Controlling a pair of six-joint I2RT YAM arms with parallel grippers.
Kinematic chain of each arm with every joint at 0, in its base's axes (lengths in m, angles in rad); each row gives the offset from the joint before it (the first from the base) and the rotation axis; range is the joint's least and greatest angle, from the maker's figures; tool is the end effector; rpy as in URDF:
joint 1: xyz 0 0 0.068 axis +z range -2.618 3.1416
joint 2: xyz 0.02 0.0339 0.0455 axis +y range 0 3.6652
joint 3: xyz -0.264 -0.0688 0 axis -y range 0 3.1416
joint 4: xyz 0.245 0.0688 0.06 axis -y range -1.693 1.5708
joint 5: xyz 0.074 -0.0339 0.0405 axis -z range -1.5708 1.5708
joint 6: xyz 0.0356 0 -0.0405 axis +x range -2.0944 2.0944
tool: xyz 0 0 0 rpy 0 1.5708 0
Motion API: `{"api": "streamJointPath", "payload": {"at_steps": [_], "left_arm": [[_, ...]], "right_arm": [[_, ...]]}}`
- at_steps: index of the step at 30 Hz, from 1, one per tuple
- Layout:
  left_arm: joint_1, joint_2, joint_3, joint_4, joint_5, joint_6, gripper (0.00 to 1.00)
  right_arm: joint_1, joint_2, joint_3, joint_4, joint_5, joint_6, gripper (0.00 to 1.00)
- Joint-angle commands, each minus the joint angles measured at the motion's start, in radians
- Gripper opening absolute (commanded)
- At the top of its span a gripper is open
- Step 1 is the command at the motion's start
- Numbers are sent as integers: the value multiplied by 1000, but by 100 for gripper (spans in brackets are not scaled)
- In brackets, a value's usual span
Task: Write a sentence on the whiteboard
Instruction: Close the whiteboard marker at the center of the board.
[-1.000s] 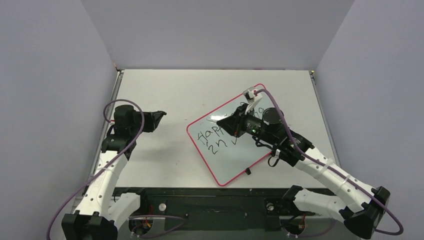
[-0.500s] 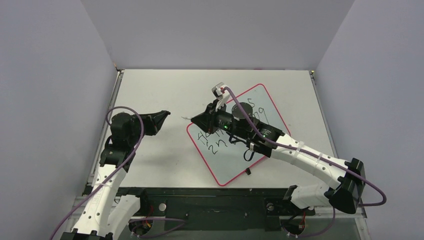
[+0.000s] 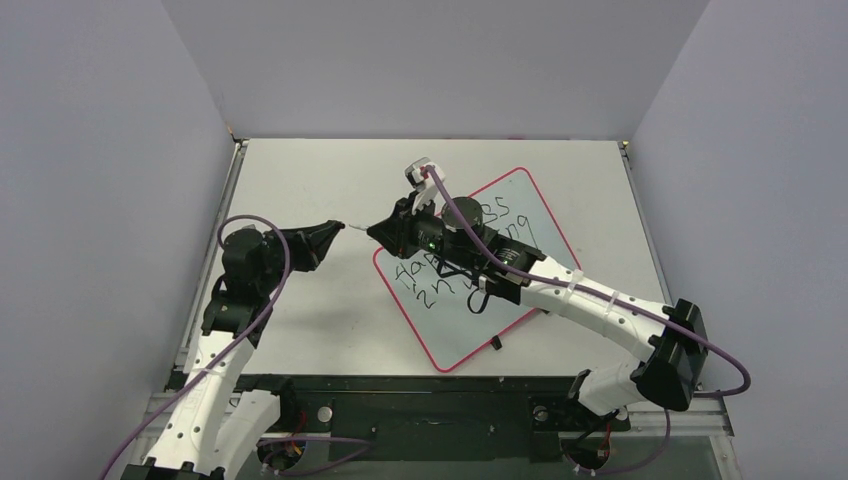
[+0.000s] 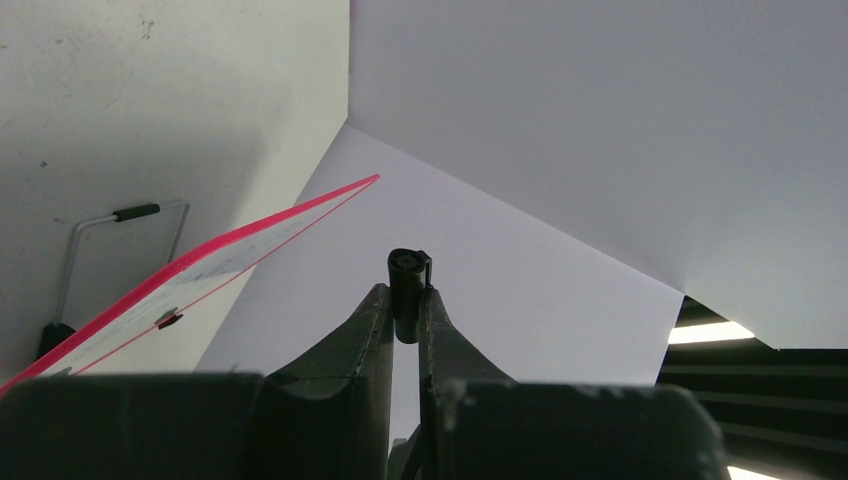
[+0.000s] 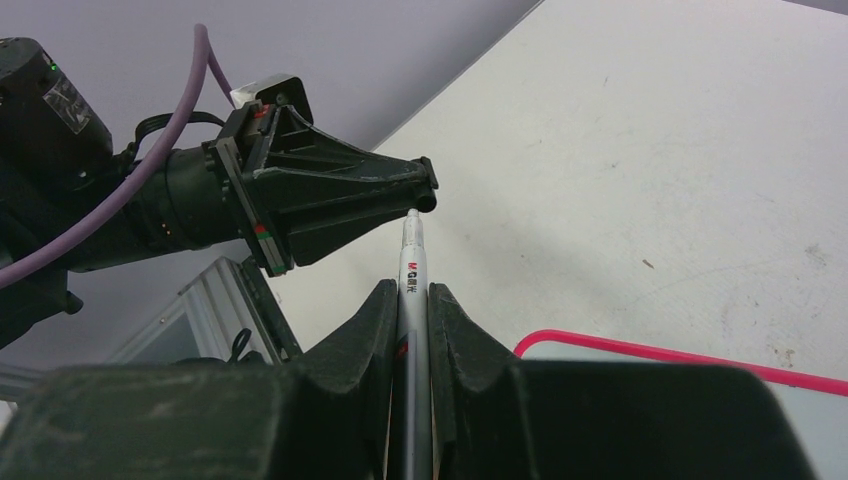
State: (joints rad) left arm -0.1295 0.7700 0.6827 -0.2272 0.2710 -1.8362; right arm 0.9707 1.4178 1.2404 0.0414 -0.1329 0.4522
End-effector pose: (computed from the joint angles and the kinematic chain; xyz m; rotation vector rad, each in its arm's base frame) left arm 0.1800 -0.0331 0.3022 -1.5167 1.6130 -1.4981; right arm 0.1880 0.2831 0.3754 -0.5772 1.7580 1.1454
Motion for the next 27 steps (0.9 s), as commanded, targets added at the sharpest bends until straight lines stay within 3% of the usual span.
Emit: {"api": "streamJointPath", "payload": {"at_steps": [1, 27], "left_arm": [[-4, -15, -5, 70, 17, -16, 0], [-3, -30, -29, 91, 27, -57, 0]], "right_arm": [[10, 23, 63, 54, 23, -14, 0], [20, 72, 68, 47, 32, 1, 0]]}}
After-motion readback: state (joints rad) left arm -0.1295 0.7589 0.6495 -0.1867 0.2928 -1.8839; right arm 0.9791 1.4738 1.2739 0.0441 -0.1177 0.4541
